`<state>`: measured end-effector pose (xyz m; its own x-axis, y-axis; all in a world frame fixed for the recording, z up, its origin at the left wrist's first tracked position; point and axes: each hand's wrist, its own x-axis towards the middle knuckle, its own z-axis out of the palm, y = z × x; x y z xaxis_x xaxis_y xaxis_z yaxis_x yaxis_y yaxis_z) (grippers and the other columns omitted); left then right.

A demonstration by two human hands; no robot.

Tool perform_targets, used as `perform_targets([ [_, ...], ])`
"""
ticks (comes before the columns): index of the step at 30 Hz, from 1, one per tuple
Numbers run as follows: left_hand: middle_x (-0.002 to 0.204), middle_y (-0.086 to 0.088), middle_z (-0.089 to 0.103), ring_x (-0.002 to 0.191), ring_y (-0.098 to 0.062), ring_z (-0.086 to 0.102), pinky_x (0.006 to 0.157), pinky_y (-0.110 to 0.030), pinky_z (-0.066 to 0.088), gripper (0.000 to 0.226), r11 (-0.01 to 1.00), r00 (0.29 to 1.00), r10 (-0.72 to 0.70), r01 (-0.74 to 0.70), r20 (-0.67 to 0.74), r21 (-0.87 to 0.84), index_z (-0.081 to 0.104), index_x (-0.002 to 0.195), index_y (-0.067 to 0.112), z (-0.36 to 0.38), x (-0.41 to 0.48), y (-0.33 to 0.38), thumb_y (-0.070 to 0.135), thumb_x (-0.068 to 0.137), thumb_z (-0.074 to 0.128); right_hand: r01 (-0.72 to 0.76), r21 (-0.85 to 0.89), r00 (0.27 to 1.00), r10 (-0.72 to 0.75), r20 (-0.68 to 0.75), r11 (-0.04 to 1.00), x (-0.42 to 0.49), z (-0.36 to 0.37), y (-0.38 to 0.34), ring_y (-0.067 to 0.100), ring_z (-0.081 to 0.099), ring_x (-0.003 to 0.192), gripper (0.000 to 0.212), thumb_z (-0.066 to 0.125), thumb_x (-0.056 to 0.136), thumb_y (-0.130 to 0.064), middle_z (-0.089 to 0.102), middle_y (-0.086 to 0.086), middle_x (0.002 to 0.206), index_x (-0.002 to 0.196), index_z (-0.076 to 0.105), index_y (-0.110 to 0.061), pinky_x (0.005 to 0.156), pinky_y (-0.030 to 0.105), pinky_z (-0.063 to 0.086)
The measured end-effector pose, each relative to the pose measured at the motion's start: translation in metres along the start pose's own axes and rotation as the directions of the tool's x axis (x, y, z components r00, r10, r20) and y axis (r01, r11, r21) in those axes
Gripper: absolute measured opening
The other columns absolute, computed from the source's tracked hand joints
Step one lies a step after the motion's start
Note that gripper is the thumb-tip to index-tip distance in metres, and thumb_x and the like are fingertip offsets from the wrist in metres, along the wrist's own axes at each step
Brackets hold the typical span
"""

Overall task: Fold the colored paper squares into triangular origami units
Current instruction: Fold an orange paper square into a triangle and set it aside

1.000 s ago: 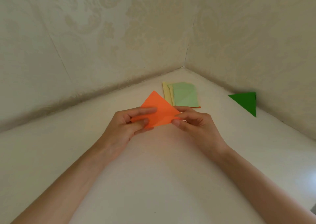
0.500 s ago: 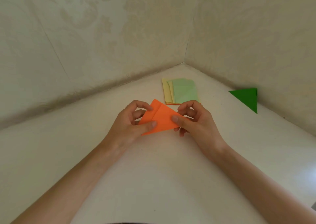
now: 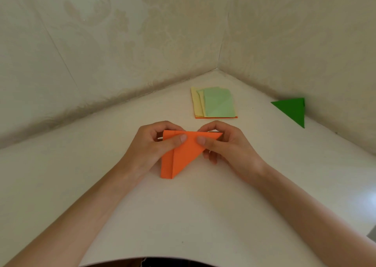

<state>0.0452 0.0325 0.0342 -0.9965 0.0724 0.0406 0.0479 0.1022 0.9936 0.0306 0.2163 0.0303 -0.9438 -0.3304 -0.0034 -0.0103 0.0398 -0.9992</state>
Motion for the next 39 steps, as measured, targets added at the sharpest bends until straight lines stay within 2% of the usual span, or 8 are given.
perform_targets([
  [8,0.068,0.009,0.066,0.066,-0.005,0.059,0.061,-0.014,0.045,0.004,0.999,0.999,-0.035,0.035,-0.018,0.026,0.069,0.077,0.016,-0.002,0.005,-0.005,0.013,0.081,0.070,0.006,0.068,0.997,-0.001,-0.077,0.998,0.003,-0.006,0.000,0.013,0.058,0.053,0.018,0.054,0.093,-0.012,0.064,0.003,0.066,0.084,0.064,0.001,0.046,0.021,0.042],
  [14,0.068,-0.005,0.065,0.059,-0.011,0.058,0.054,-0.020,0.048,0.006,0.989,0.950,-0.145,0.132,0.277,0.067,0.062,0.079,0.008,-0.004,0.000,0.001,0.005,0.083,0.065,0.016,-0.035,0.984,-0.022,-0.178,0.999,0.003,-0.005,-0.001,0.007,0.051,0.050,0.010,0.063,0.087,-0.011,0.059,-0.002,0.055,0.077,0.062,-0.010,0.047,0.020,0.038],
  [19,0.065,-0.003,0.064,0.057,-0.011,0.059,0.054,-0.020,0.051,0.008,0.985,0.989,-0.145,0.144,-0.009,-0.094,0.060,0.079,0.007,-0.003,0.004,-0.006,0.004,0.085,0.063,0.132,-0.321,0.922,-0.235,-0.306,0.938,0.005,-0.011,0.000,0.000,0.054,0.076,0.019,0.060,0.090,-0.013,0.064,-0.013,0.087,0.104,0.054,-0.026,0.070,0.016,0.042],
  [27,0.080,-0.009,0.067,0.073,-0.015,0.067,0.067,-0.022,0.055,0.011,0.854,0.991,-0.129,0.097,-0.028,-0.511,0.056,0.080,0.007,0.006,0.006,-0.009,0.008,0.073,0.064,-0.022,0.163,0.987,0.047,-0.153,0.986,0.003,-0.003,-0.001,0.015,0.066,0.076,0.039,0.064,0.078,-0.026,0.070,0.002,0.078,0.111,0.054,-0.009,0.070,0.029,0.052],
  [31,0.095,-0.011,0.067,0.087,-0.019,0.067,0.076,-0.027,0.055,0.035,0.907,0.989,-0.130,0.147,0.070,-0.395,0.057,0.094,0.004,0.009,0.006,-0.013,0.021,0.069,0.077,-0.021,0.204,0.983,0.058,-0.175,0.979,0.006,-0.003,-0.002,0.015,0.057,0.069,0.005,0.064,0.084,-0.010,0.062,0.006,0.073,0.087,0.060,-0.011,0.069,0.029,0.051],
  [34,0.103,0.009,0.067,0.099,-0.008,0.063,0.085,-0.024,0.050,0.068,0.973,0.989,0.038,-0.069,-0.145,-0.219,0.059,0.101,0.024,-0.002,0.011,-0.006,0.066,0.051,0.079,-0.004,-0.041,0.986,-0.003,-0.168,0.999,0.006,-0.011,-0.002,0.010,0.053,0.064,0.012,0.065,0.084,-0.005,0.060,-0.001,0.069,0.080,0.061,-0.015,0.062,0.020,0.044],
  [36,0.107,0.014,0.065,0.102,-0.003,0.060,0.087,-0.023,0.045,0.052,0.975,0.955,0.203,-0.216,-0.218,-0.041,0.060,0.100,0.031,-0.013,0.012,0.000,0.059,0.060,0.074,0.025,-0.237,0.997,-0.042,-0.068,0.971,0.004,-0.014,-0.005,0.006,0.051,0.061,0.014,0.066,0.084,-0.003,0.059,-0.007,0.068,0.084,0.062,-0.016,0.059,0.014,0.041],
  [39,0.094,0.010,0.071,0.087,-0.005,0.064,0.078,-0.021,0.047,0.026,0.982,0.988,0.151,-0.154,0.038,0.109,0.068,0.091,0.028,-0.011,0.006,0.003,0.038,0.068,0.076,0.029,-0.311,0.995,0.003,0.103,0.950,0.001,-0.007,-0.007,0.011,0.053,0.066,0.026,0.068,0.083,-0.004,0.060,0.002,0.074,0.100,0.056,-0.020,0.063,0.020,0.043],
])
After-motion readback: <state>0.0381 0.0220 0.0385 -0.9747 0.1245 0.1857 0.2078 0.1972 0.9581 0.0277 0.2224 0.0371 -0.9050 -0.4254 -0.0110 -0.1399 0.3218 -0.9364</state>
